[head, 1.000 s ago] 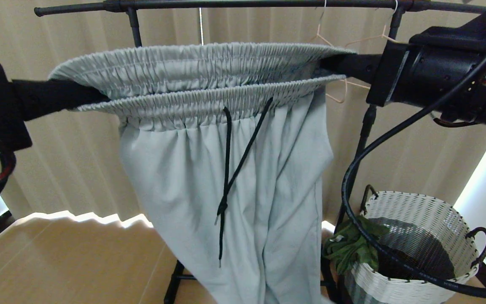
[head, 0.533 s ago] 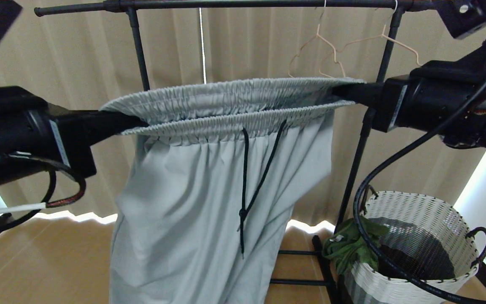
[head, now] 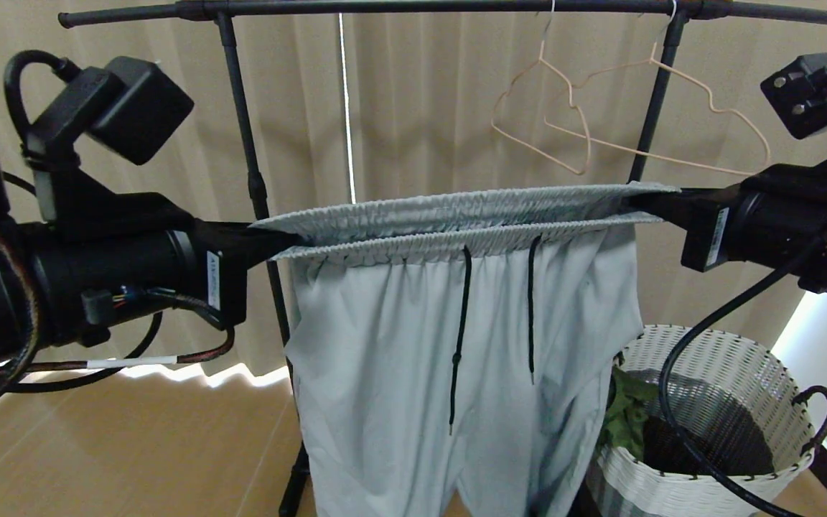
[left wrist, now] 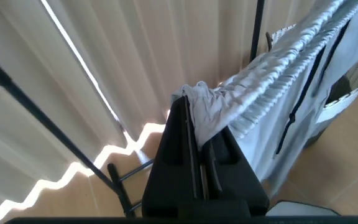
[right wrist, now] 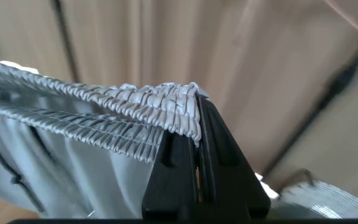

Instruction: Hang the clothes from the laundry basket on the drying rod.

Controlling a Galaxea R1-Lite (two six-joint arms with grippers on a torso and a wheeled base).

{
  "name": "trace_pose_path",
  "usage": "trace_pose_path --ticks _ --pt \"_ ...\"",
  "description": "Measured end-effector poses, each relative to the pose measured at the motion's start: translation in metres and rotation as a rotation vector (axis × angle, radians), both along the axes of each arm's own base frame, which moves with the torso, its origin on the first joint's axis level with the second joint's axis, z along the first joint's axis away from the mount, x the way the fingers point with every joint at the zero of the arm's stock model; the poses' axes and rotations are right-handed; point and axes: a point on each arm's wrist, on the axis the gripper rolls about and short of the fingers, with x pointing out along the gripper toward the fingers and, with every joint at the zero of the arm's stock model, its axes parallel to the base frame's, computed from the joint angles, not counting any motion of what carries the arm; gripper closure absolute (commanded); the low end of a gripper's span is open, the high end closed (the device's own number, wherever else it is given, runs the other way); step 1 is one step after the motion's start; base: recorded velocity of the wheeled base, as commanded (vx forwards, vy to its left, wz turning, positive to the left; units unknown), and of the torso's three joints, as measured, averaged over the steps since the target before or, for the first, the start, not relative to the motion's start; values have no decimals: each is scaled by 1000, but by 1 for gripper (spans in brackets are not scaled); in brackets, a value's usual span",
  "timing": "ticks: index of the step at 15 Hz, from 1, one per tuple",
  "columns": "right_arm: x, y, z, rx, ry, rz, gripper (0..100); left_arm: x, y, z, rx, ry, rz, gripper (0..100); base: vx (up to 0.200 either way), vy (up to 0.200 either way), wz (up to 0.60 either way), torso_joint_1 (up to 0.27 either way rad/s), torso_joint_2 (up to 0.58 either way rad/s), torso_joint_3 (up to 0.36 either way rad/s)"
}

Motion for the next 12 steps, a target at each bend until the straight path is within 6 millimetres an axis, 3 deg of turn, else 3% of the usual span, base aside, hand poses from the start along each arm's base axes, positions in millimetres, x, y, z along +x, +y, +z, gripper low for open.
trace_pose_path --ticks 3,6,12 --pt "0 -3 3 -2 -20 -45 100 11 -10 12 -50 -8 -2 100 0 0 0 0 0 0" --pt "2 -1 23 43 -116 -40 100 17 -17 33 -92 -58 -12 100 0 0 0 0 0 0" --pt "8 1 26 50 -129 -42 100 12 -24 36 -92 -57 -46 100 0 0 0 0 0 0"
